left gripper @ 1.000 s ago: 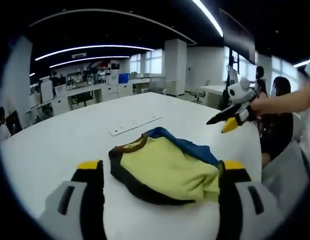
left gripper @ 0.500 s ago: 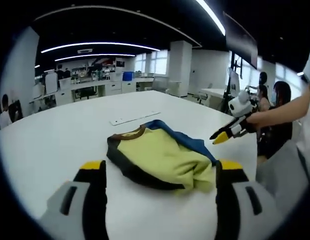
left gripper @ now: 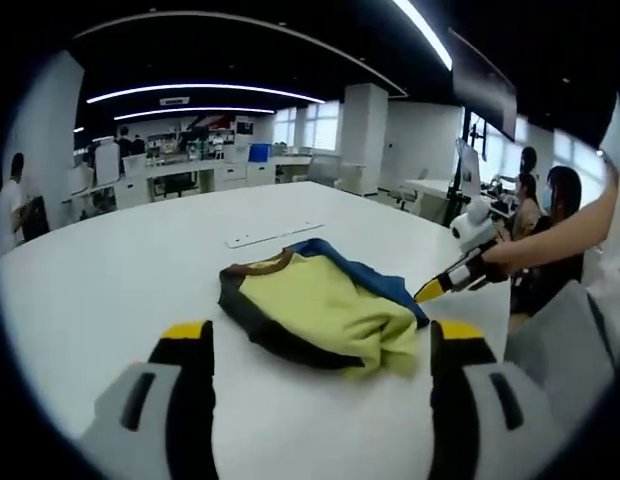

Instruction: Fold the garment on the visible template until the final outline fits inside the template.

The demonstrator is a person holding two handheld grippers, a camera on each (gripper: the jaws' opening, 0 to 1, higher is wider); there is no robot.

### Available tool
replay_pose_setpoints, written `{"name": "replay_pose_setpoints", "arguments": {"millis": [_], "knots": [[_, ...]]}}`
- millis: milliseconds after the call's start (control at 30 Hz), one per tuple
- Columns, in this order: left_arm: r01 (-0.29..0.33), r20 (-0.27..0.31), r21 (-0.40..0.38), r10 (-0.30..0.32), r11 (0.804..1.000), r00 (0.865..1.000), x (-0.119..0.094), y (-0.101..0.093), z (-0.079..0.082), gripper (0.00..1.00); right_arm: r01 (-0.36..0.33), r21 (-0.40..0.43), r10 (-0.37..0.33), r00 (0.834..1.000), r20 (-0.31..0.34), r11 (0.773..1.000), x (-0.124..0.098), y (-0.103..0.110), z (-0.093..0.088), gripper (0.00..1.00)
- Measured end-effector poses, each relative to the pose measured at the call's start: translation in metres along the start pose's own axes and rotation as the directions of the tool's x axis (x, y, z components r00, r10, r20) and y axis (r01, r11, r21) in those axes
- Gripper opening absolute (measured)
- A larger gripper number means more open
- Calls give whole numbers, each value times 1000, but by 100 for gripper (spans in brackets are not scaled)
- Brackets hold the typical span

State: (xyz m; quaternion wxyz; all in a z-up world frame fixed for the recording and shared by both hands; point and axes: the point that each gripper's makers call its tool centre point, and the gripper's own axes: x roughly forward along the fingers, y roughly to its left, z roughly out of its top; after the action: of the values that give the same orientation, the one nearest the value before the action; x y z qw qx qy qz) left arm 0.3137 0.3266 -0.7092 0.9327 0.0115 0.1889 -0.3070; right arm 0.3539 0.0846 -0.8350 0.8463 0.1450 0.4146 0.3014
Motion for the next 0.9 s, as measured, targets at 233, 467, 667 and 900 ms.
{"name": "replay_pose_setpoints", "arguments": {"millis": [233,467,667,900], "knots": [[-4,-8,-10,4,1000,1000,-7,-5,-6,86,13,45,-13,1000,17,999,3,4,2,0],[-16,-16,-17,15,1000,1000,-12,-7,-13,85,-48,88,39,994,97,995,-9,19,31,0],[-7,-34,-20,7,1000,999,-16,-18,-23,84,-103,35,97,984,153,994,-15,45,69,0],[-4,-35,-26,3,1000,999,-20,-27,-29,83,-153,-25,155,975,156,988,5,88,96,0]]}}
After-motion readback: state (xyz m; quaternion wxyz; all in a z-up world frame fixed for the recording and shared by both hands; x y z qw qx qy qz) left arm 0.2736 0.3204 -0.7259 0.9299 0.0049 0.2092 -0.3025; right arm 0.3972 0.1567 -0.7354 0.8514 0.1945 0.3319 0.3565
